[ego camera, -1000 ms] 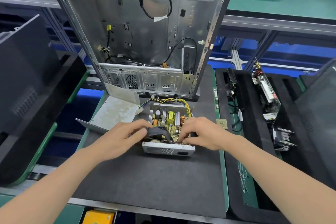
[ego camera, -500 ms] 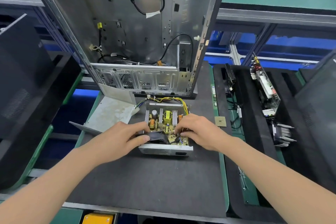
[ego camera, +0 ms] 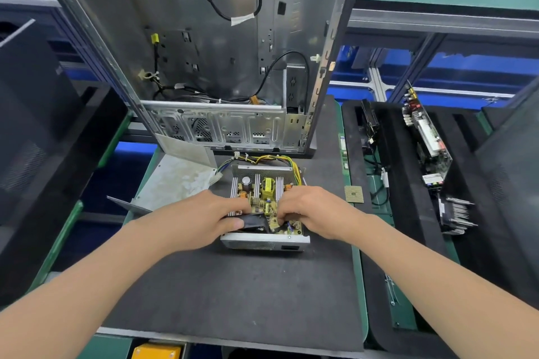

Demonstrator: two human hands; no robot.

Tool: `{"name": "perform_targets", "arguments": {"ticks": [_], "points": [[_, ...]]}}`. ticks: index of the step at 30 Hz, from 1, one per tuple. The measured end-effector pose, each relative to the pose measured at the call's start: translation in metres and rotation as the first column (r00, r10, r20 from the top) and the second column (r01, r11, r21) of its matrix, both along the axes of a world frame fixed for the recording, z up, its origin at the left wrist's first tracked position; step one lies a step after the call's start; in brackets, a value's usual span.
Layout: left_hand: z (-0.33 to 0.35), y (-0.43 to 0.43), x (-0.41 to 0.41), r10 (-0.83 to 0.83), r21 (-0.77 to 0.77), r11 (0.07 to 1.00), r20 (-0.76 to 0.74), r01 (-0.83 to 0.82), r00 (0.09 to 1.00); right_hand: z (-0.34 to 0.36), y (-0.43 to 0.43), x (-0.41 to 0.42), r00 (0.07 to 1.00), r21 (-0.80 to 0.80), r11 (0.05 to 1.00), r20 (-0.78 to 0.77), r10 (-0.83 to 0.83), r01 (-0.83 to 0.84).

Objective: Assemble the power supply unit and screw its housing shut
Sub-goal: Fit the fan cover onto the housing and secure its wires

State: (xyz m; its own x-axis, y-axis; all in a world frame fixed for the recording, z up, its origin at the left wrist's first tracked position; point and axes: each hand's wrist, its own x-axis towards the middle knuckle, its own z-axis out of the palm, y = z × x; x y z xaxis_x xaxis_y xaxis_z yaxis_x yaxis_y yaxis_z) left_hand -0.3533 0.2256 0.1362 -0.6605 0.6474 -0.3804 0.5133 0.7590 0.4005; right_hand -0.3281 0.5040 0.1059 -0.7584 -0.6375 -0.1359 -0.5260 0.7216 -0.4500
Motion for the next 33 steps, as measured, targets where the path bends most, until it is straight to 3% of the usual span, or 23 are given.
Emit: {"name": "perform_targets", "arguments": {"ticks": [3,9,17,21,26,33], "points": [[0.004,0.005,0.000,-0.012,-0.048,0.999,-0.006,0.012,1.000,0.002,-0.005,-0.003,1.000,0.047,0.999,0.010,0.008,-0.009],[0.007,0.003,-0.003,-0.022,-0.074,0.997,0.032,0.024,0.999,0.005,-0.009,-0.003,0.985,-0.055,0.989,0.117,-0.129,0.136],[0.005,-0.010,-0.002,-0.023,0.022,1.000,0.165,0.020,0.986,0.002,0.000,0.001,0.967,-0.107,0.975,0.188,-0.174,0.197],[0.000,-0.025,-0.006,0.068,0.118,0.987,0.293,-0.107,0.954,0.003,0.003,0.003,0.943,-0.179,0.948,0.252,-0.216,0.265],[-0.014,-0.041,0.002,0.144,0.286,0.893,0.547,-0.346,0.824,0.007,0.010,0.006,0.917,-0.231,0.937,0.363,-0.166,0.261],[-0.027,-0.035,0.023,0.081,0.393,0.675,0.802,-0.624,0.592,0.004,-0.002,0.009,0.914,-0.250,0.906,0.313,-0.259,0.343]]}}
